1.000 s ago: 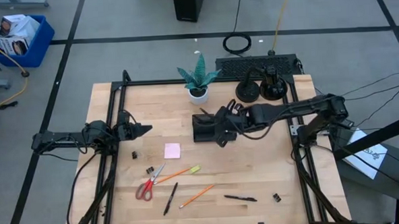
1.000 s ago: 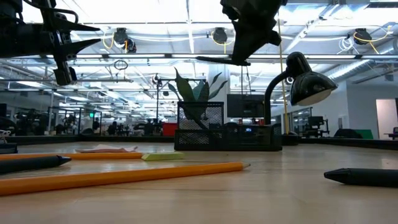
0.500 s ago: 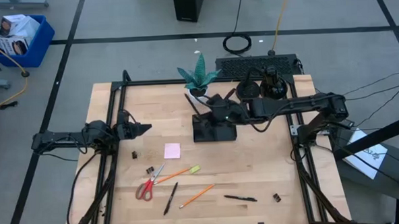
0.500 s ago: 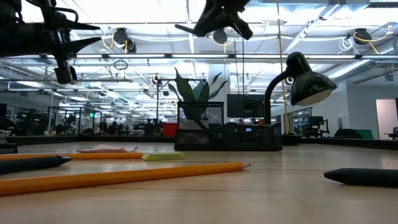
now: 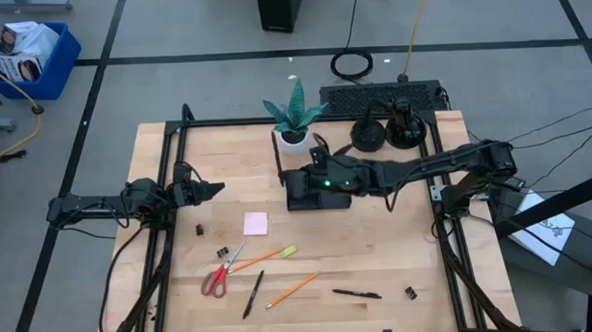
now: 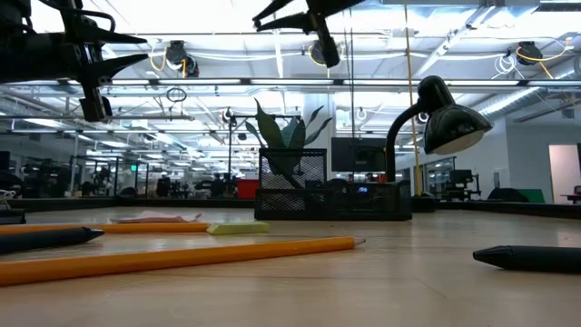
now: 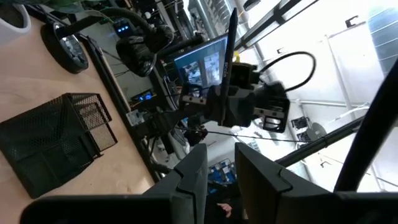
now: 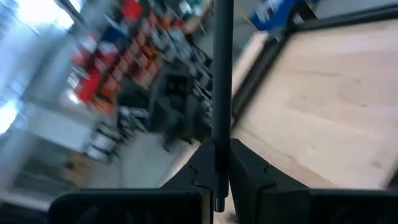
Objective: Pick and place office supplies into organizer
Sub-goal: Put the black pen into the black desk organizer
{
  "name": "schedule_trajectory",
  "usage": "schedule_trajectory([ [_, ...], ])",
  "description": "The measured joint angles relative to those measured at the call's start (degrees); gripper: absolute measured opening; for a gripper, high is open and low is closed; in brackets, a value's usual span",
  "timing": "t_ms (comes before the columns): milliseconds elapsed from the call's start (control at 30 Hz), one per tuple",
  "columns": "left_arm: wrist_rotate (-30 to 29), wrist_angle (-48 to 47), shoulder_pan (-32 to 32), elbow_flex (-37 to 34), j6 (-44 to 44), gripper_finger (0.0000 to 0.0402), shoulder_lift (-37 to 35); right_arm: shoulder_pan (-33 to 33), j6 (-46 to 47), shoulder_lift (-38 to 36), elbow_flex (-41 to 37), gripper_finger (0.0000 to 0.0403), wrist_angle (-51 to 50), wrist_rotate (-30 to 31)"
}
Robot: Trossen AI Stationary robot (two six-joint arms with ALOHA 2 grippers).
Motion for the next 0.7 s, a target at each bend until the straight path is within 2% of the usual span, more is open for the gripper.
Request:
schedule_trajectory([
  [100, 0.00, 0.00, 0.02, 0.01, 0.10, 0.0086, -0.01, 0.62, 1.55, 0.00, -4.97, 0.0015, 9.12, 3.93],
  [267, 0.02, 0.00, 0.02, 0.01, -0.08, 0.0086, -0.01, 2.79, 12.04, 0.04, -14.04, 0.0015, 24.19, 9.24],
  [467, 0.00, -0.01, 0.00, 0.01, 3.87, 0.0086, 0.00, 7.37, 21.66, -0.02, -19.28, 0.0015, 36.35, 18.26],
  [567, 0.29, 0.00, 0.00, 0.00, 8.23, 0.0086, -0.01, 8.86, 23.98, 0.00, -19.46, 0.0015, 36.65, 17.78],
  [700, 1.03, -0.35, 0.00, -0.01, 20.08, 0.0086, 0.01, 10.64, 28.66, -0.02, -19.46, 0.0015, 36.20, 14.95],
])
